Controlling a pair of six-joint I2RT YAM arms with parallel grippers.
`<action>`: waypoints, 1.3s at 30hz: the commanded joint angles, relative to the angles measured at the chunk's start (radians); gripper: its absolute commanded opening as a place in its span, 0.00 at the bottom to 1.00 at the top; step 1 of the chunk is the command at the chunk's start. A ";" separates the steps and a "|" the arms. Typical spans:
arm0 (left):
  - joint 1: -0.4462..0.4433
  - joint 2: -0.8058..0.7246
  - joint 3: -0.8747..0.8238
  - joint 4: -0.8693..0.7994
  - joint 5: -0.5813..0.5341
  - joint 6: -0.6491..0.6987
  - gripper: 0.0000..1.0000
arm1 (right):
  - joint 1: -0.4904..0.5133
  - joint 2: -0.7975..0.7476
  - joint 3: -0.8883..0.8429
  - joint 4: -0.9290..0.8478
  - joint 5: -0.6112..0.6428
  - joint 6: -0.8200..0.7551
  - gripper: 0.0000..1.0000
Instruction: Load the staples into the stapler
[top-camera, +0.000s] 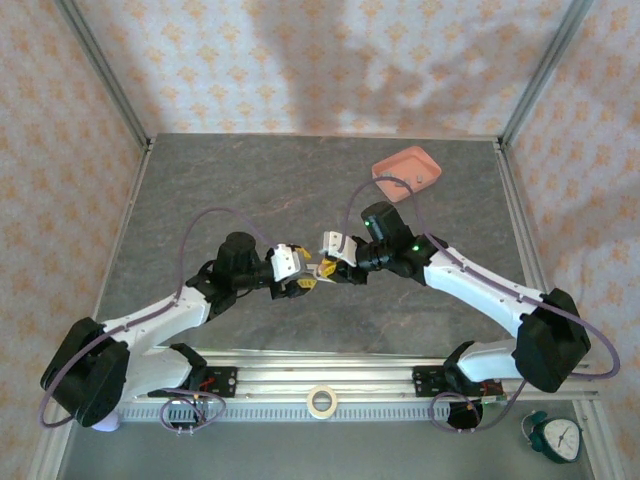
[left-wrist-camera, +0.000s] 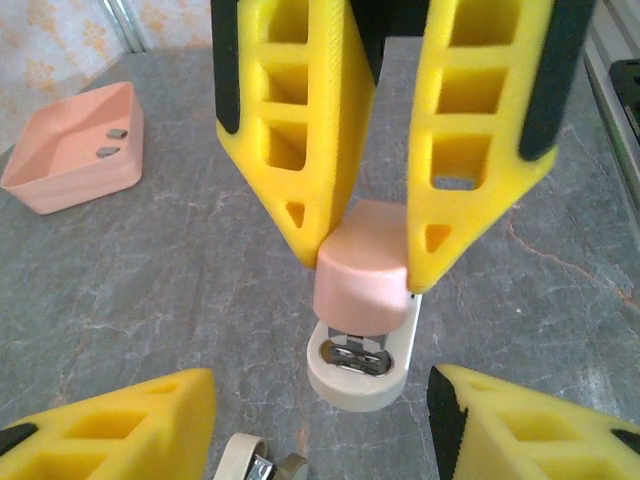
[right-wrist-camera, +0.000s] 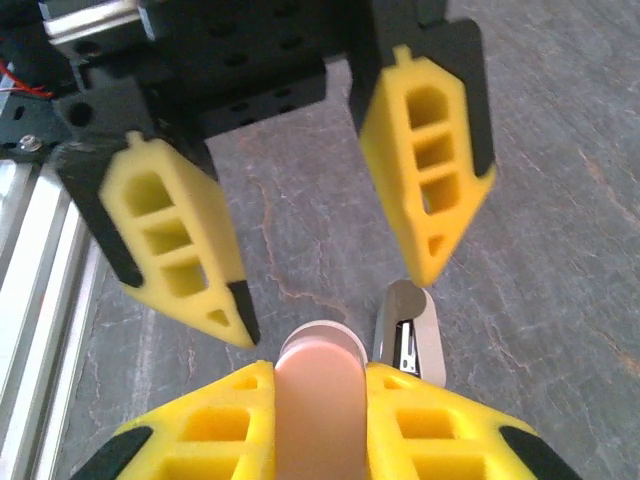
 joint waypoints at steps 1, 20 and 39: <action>-0.014 0.025 0.039 0.017 0.042 0.053 0.58 | -0.001 -0.015 0.035 -0.027 -0.058 -0.051 0.21; -0.017 0.057 0.070 -0.071 0.091 0.127 0.44 | -0.001 -0.006 0.058 -0.010 -0.087 -0.040 0.21; -0.017 0.056 0.078 -0.080 0.119 0.117 0.24 | -0.001 0.013 0.076 -0.033 -0.095 -0.040 0.21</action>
